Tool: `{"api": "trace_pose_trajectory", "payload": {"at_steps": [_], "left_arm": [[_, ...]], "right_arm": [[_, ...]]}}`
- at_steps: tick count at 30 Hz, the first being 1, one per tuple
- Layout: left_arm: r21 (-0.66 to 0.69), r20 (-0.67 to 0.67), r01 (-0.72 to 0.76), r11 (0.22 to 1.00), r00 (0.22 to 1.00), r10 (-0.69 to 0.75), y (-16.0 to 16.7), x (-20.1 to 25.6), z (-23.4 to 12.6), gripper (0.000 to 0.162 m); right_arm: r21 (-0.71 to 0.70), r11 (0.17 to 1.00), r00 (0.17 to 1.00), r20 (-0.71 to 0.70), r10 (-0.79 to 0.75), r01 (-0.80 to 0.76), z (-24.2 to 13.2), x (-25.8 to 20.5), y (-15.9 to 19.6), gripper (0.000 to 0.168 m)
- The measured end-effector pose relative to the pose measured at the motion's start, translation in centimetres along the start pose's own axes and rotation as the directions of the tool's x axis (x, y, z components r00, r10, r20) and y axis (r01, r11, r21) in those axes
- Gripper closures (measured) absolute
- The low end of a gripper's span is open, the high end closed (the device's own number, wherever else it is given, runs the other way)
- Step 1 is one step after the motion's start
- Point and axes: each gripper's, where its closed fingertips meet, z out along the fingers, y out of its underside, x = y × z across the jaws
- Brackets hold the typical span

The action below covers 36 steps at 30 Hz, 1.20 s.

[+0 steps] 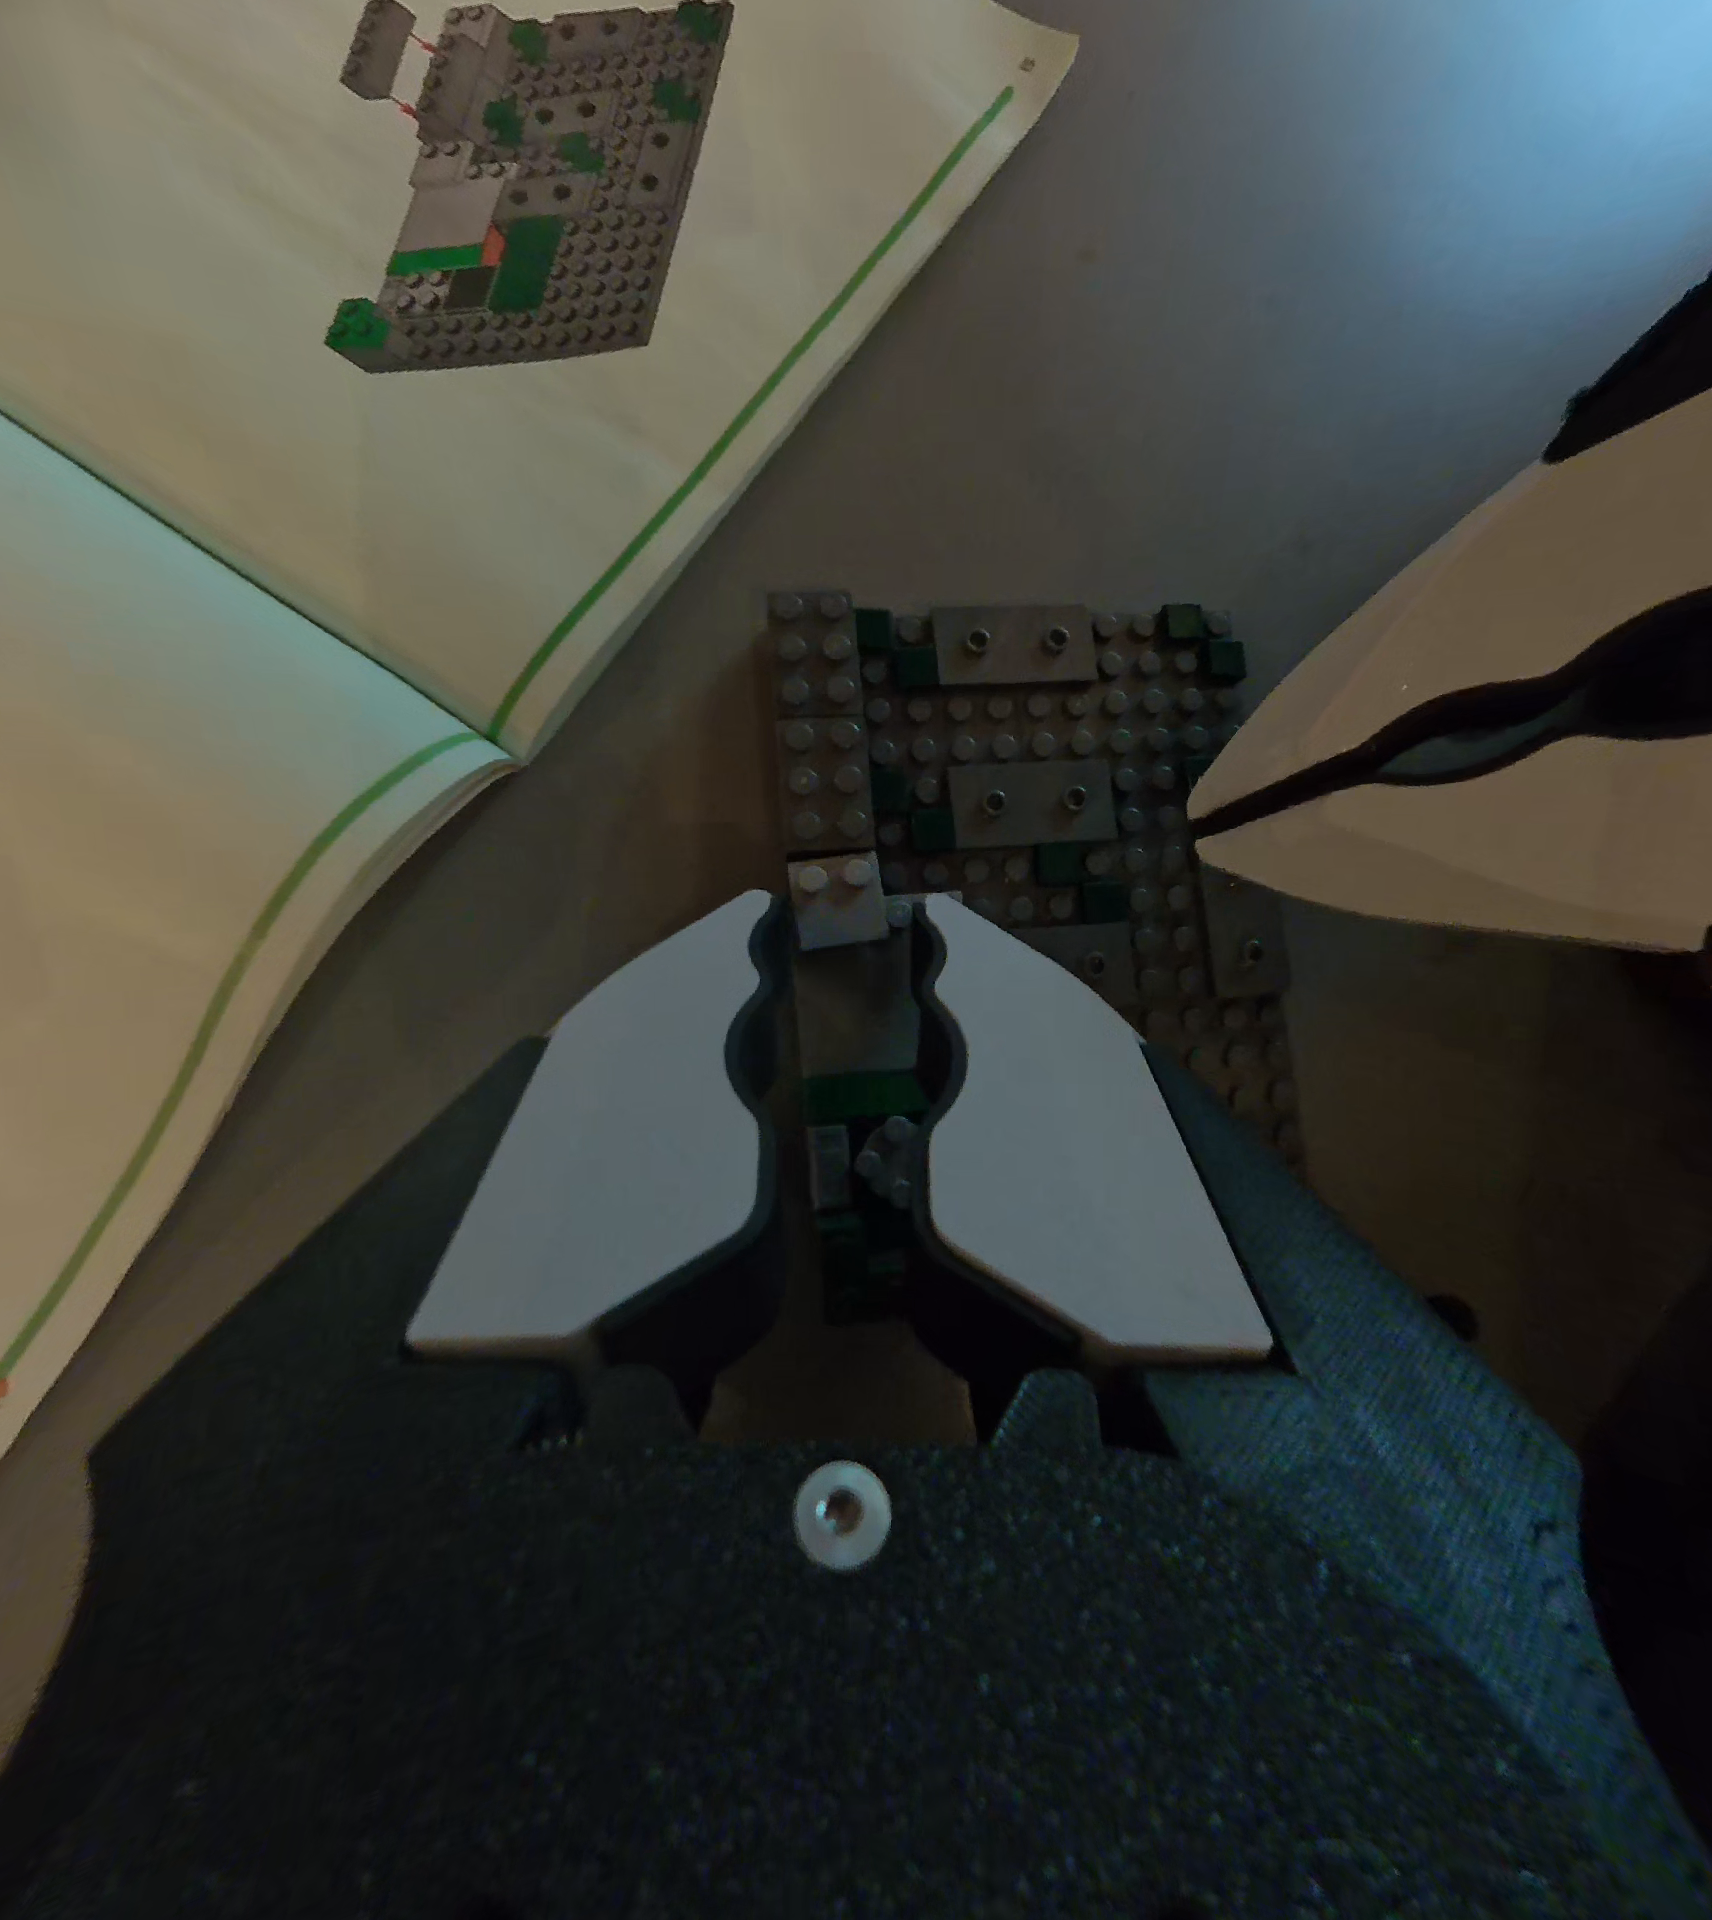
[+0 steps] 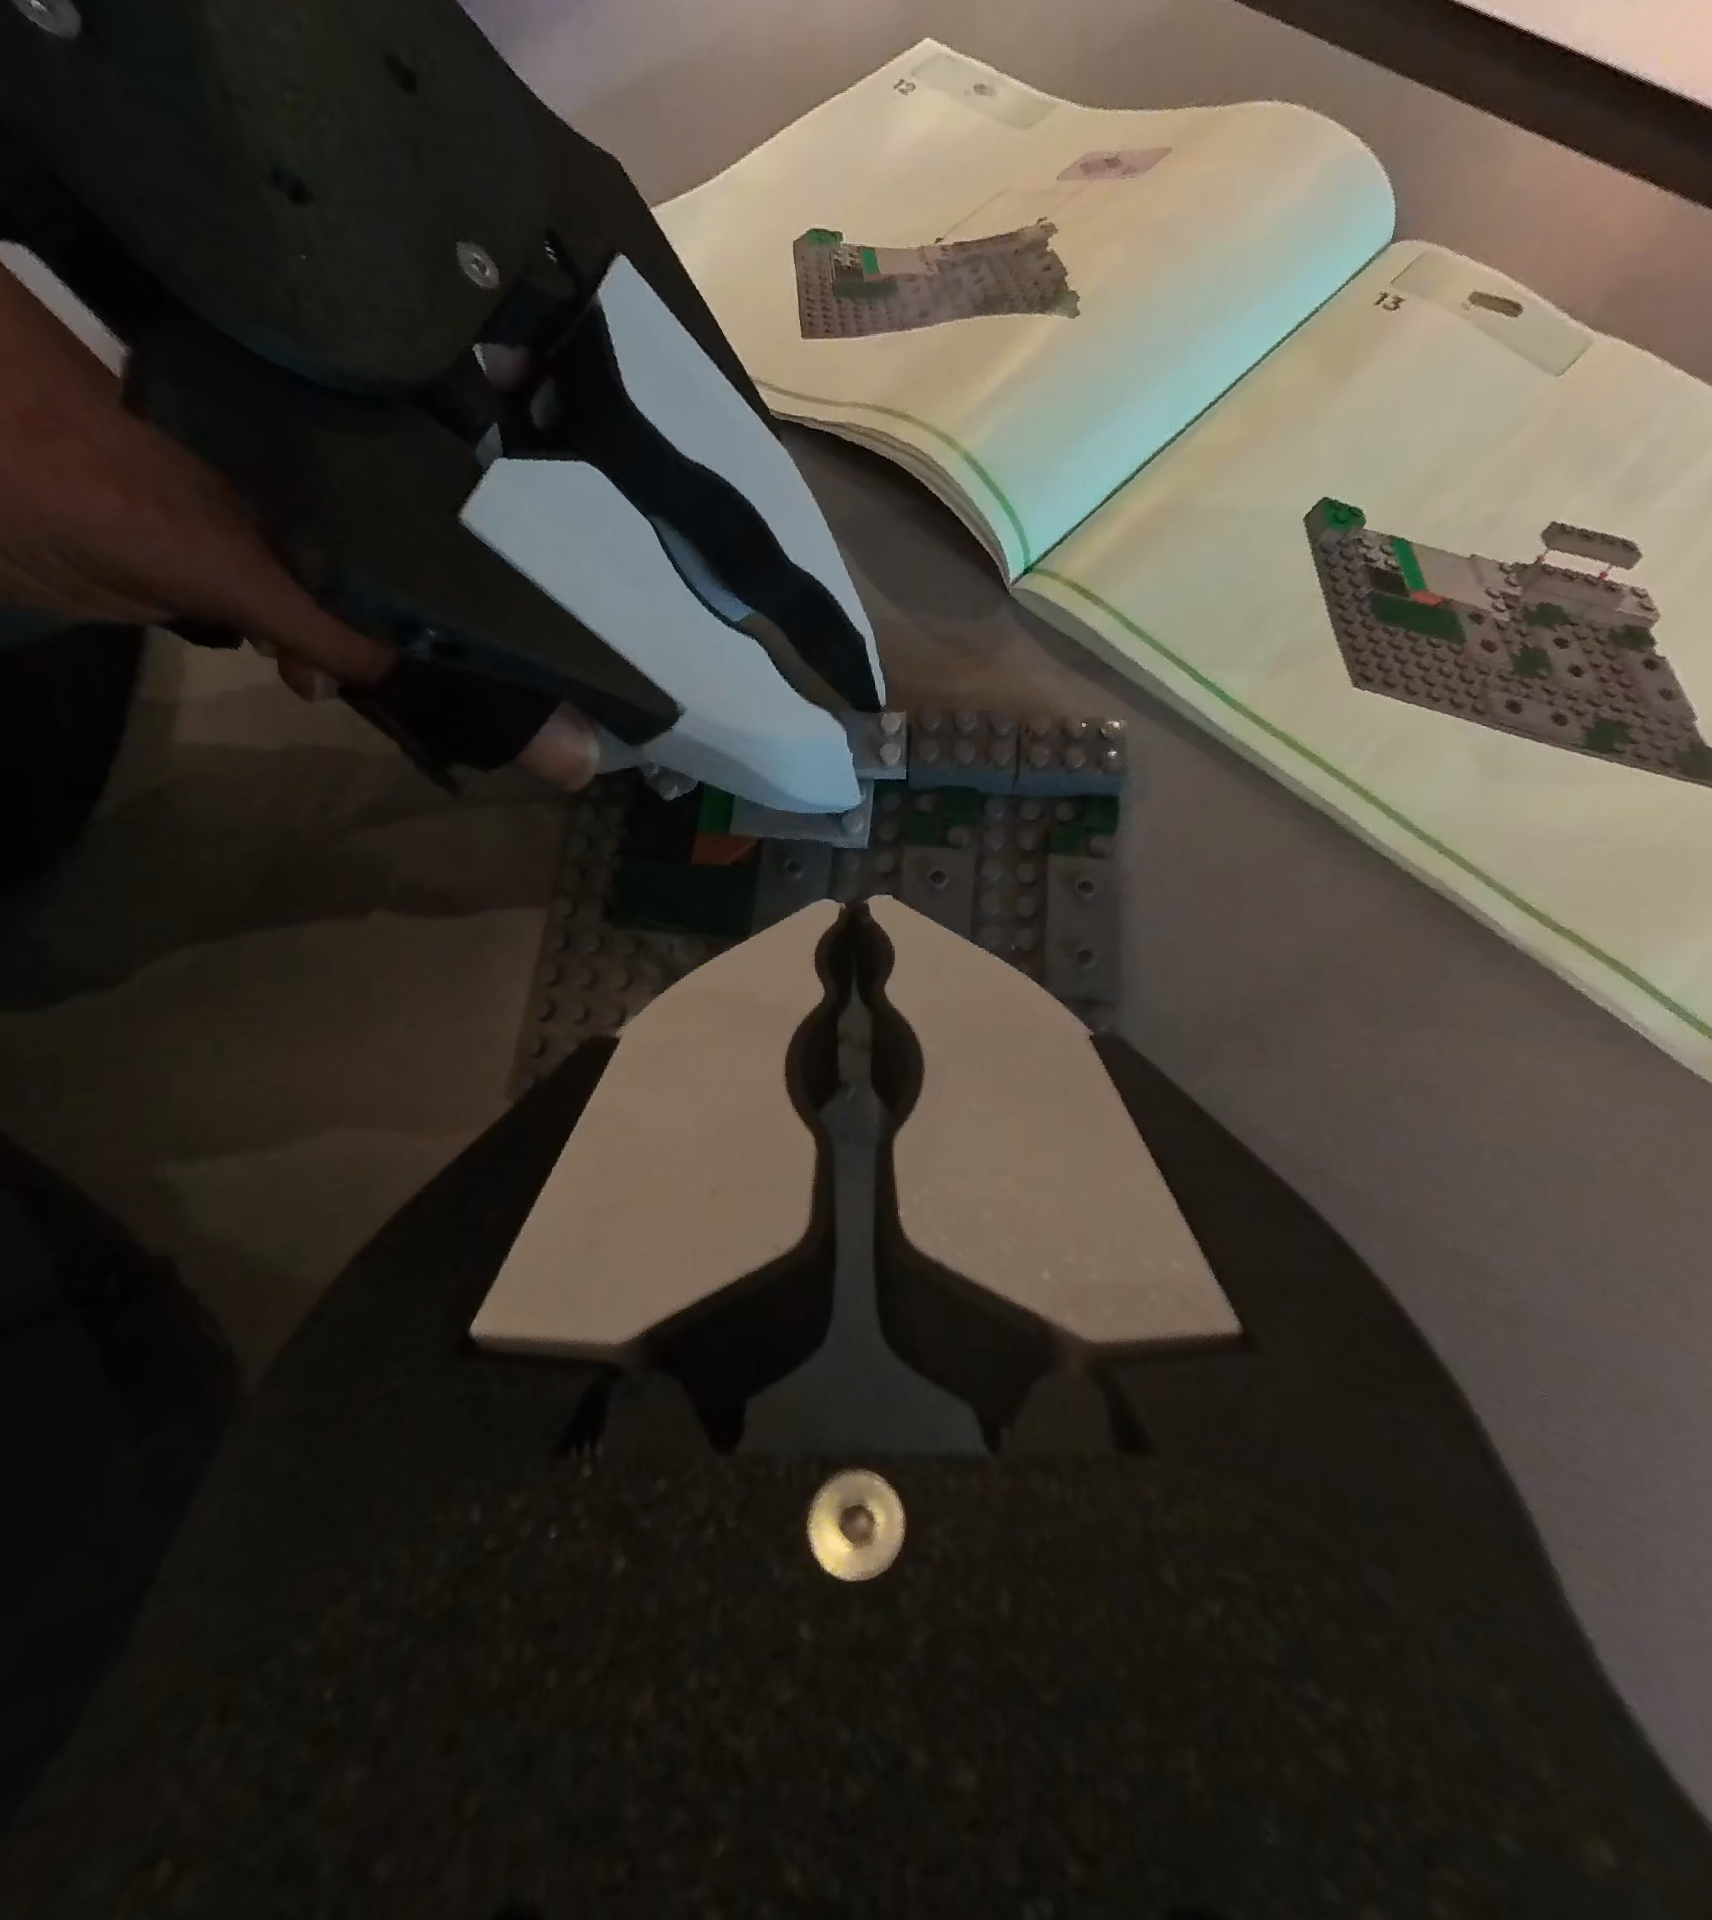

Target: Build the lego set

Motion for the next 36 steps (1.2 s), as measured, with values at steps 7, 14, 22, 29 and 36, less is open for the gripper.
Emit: {"api": "trace_pose_trajectory", "payload": {"at_steps": [7, 14, 22, 29, 36], "left_arm": [[0.004, -0.005, -0.008, 1.0, 1.0, 0.008, -0.05, 0.02, -0.14, 0.14], [0.002, -0.005, -0.025, 1.0, 1.0, 0.025, -0.01, 0.01, 0.04, 0.144], [0.001, -0.003, -0.033, 0.999, 0.999, 0.033, -0.08, -0.02, 0.05, 0.143], [0.001, -0.006, -0.039, 0.999, 0.999, 0.039, -0.16, 0.12, -0.03, 0.142], [0.011, -0.004, -0.043, 0.999, 0.999, 0.043, -0.39, 0.22, -0.39, 0.141]], "right_arm": [[-0.002, 1.0, 1.0, 0.003, -0.002, 0.002, 0.12, -0.12, 0.03, 0.168], [0.004, 1.0, 1.0, 0.006, -0.001, 0.001, 0.12, -0.24, 0.0, 0.168], [0.008, 1.0, 1.0, 0.016, -0.002, 0.001, 0.17, -0.41, -0.04, 0.168], [0.014, 1.0, 1.0, 0.014, 0.0, 0.0, 0.06, -0.39, -0.09, 0.168], [0.016, 1.0, 1.0, 0.012, 0.0, 0.0, 0.0, -0.38, -0.09, 0.168]]}}
